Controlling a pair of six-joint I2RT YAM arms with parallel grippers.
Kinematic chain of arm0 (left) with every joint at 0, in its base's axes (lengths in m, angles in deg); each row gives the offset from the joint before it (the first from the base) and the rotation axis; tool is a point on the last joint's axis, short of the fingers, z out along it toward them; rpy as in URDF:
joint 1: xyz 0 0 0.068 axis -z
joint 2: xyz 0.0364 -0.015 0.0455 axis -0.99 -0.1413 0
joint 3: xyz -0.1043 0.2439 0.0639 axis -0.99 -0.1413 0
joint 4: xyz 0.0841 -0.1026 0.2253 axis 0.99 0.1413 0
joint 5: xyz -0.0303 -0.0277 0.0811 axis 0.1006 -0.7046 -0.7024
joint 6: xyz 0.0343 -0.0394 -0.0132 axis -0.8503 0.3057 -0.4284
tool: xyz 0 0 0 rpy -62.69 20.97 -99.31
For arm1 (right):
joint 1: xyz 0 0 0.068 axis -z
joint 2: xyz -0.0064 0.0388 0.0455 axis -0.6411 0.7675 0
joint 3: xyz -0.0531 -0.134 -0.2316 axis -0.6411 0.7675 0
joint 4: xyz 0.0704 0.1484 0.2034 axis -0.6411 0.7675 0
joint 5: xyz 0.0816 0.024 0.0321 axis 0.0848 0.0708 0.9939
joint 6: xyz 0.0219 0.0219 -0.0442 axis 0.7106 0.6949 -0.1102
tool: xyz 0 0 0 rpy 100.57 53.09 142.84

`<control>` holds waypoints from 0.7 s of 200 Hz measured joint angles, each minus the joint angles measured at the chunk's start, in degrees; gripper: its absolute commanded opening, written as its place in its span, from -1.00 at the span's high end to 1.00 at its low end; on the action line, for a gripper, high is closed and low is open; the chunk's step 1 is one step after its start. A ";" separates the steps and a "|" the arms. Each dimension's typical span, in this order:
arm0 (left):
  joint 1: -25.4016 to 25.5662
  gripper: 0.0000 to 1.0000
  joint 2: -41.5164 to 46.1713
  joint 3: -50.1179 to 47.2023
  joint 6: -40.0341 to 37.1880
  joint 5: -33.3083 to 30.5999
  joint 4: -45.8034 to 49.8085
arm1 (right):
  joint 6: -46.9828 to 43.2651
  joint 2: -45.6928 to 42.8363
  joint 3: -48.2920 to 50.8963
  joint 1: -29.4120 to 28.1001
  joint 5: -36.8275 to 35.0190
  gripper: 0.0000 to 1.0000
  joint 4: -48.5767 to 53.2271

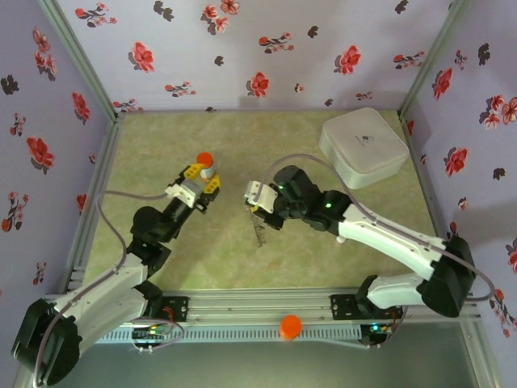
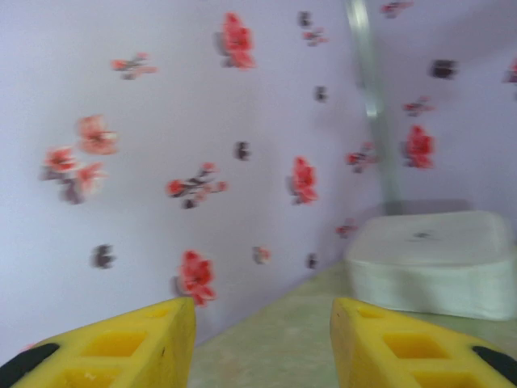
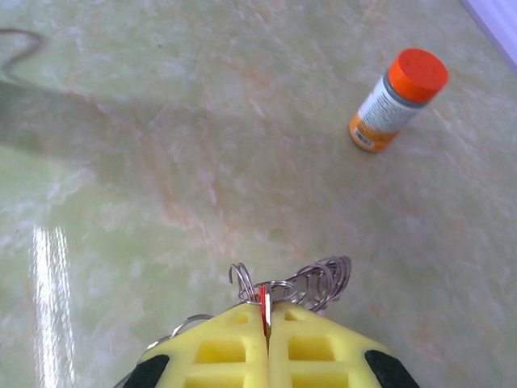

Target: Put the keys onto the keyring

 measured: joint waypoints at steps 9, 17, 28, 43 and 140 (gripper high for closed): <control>-1.14 0.00 1.22 -0.24 0.48 -2.38 0.00 | 0.04 2.23 -0.76 -0.35 0.15 1.00 -2.05; -1.95 -0.01 2.10 -0.42 0.98 -4.20 0.00 | 0.11 3.91 -1.22 -0.52 0.33 1.00 -3.78; -2.80 -0.02 2.86 -0.52 1.70 -6.23 0.02 | 0.13 6.16 -1.53 -0.61 0.39 1.00 -6.43; -3.52 -0.02 3.15 -0.55 2.49 -8.50 0.17 | 0.02 8.74 -1.55 -0.61 0.39 1.00 -8.59; -3.82 -0.02 2.75 -0.63 3.56 -13.09 2.25 | -9.18 13.94 1.95 2.67 -13.70 1.00 1.49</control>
